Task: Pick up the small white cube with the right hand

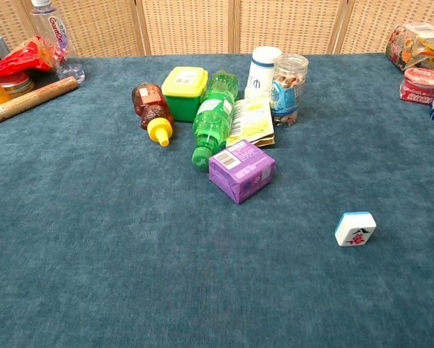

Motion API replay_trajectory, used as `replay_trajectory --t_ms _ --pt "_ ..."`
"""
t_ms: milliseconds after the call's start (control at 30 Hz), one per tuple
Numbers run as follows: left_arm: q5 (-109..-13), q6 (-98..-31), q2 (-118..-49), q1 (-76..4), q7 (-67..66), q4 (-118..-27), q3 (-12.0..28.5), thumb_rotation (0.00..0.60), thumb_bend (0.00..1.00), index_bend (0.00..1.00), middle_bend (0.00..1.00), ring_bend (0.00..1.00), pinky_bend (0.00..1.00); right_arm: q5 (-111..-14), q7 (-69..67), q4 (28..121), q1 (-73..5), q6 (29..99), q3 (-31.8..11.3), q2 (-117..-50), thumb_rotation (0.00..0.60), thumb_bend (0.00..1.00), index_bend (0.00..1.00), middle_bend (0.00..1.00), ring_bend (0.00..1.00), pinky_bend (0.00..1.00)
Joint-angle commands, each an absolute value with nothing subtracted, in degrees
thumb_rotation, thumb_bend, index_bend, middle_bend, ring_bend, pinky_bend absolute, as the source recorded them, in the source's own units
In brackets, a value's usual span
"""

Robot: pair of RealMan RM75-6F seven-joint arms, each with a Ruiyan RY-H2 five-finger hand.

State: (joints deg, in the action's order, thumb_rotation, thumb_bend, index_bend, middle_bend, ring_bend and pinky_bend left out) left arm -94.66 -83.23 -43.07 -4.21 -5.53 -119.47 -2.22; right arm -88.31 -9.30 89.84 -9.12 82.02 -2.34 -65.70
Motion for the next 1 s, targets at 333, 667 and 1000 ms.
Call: replay_trajectory --t_ms 333,667,1000 --pt "-94.78 -83.5 -43.03 -4.1 -5.65 -119.55 -2.18 0.6 0.0 0.0 0.0 0.0 0.0 -89.45 -7.29 89.87 -8.85 83.2 -2.42 -66.97 0.6 0.02 0.16 0.27 0.0 0.0" --pt "-93.39 -82.81 -43.36 -4.37 -6.06 -119.18 -1.92 0.6 0.0 0.0 0.0 0.0 0.0 -93.2 -13.95 91.27 -13.02 74.23 1.33 -68.61 0.6 0.02 0.16 0.26 0.0 0.0" --pt "-92.22 -82.04 -43.92 -4.77 -6.75 -118.75 -1.64 0.6 0.0 0.0 0.0 0.0 0.0 -97.43 -13.67 92.27 -16.66 71.46 2.29 -71.39 0.6 0.01 0.17 0.25 0.0 0.0"
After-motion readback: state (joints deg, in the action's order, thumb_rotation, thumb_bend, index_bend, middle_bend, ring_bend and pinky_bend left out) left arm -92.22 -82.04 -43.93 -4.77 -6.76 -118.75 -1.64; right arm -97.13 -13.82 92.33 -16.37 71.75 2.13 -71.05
